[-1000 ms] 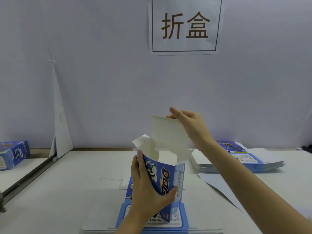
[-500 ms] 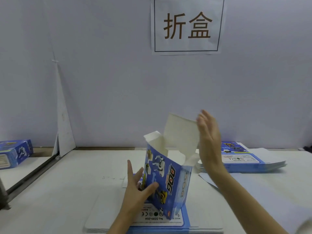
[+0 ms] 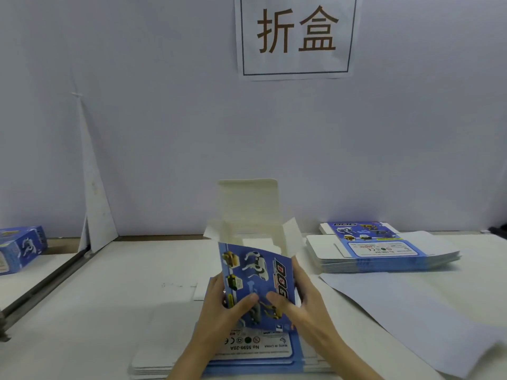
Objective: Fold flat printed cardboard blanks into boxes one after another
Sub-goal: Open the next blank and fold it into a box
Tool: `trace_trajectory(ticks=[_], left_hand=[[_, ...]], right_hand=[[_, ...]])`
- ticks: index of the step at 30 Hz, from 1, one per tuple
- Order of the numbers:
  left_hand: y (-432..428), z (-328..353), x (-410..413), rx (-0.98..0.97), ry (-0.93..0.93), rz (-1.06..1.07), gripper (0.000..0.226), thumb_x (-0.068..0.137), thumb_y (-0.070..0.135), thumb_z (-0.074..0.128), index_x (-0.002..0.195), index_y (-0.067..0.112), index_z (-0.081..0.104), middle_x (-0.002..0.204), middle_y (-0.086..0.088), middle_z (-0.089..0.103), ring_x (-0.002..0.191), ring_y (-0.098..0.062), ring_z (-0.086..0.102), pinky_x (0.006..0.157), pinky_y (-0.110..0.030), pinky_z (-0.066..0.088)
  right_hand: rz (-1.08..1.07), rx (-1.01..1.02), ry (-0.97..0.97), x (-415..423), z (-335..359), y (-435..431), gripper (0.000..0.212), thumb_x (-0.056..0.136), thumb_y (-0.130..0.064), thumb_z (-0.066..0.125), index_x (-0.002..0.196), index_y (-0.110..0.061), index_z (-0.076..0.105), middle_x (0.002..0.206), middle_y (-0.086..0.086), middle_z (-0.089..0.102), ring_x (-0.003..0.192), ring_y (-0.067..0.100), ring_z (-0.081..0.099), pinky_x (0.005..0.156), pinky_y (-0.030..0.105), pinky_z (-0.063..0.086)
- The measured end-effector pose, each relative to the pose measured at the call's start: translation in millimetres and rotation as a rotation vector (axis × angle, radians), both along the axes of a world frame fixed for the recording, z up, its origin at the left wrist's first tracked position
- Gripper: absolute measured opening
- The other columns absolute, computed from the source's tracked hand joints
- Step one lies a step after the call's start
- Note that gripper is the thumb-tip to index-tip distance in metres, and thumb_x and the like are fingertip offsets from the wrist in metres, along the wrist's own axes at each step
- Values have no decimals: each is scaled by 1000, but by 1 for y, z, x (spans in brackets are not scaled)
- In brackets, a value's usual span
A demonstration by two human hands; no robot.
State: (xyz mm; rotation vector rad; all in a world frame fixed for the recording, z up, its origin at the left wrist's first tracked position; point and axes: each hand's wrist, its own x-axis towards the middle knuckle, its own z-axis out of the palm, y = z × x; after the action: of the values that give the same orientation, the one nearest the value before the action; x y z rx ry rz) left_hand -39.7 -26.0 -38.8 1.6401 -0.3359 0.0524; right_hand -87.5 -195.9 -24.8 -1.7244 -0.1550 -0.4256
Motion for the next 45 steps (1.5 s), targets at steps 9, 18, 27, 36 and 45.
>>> trace_trajectory(ticks=[9,18,27,36,45], left_hand=[[-3,-1,1,-70,-78,144,26,73,40,64,92,23,68,79,9,74,75,-8,69,56,-16,52],[0,11,-4,0,-163,202,24,72,47,59,85,28,65,75,6,73,73,-11,68,59,-21,56],[3,117,-16,-116,-463,246,38,81,54,53,78,19,67,61,-9,66,55,-29,63,49,-36,53],[12,143,-27,-139,-455,232,53,79,55,52,72,2,61,55,-19,60,49,-26,63,45,-31,51],[51,148,-12,59,-106,-313,88,67,55,68,144,48,25,118,12,66,109,-14,65,86,-38,56]], right_hand=[[81,-13,133,6,-18,1,89,83,-46,65,149,-45,6,143,-21,39,121,-7,49,81,15,52],[117,-8,107,4,-9,-1,77,85,-47,59,142,-55,8,147,-15,38,127,6,49,96,36,52],[29,25,-245,1,109,13,72,84,-61,56,147,-48,23,142,-19,46,129,7,47,99,42,50],[24,35,-281,-8,126,18,68,81,-66,52,143,-51,29,140,-17,49,127,12,50,99,45,50],[144,331,-163,-1,115,17,43,92,-53,50,124,-25,56,106,4,72,91,23,72,66,34,60]])
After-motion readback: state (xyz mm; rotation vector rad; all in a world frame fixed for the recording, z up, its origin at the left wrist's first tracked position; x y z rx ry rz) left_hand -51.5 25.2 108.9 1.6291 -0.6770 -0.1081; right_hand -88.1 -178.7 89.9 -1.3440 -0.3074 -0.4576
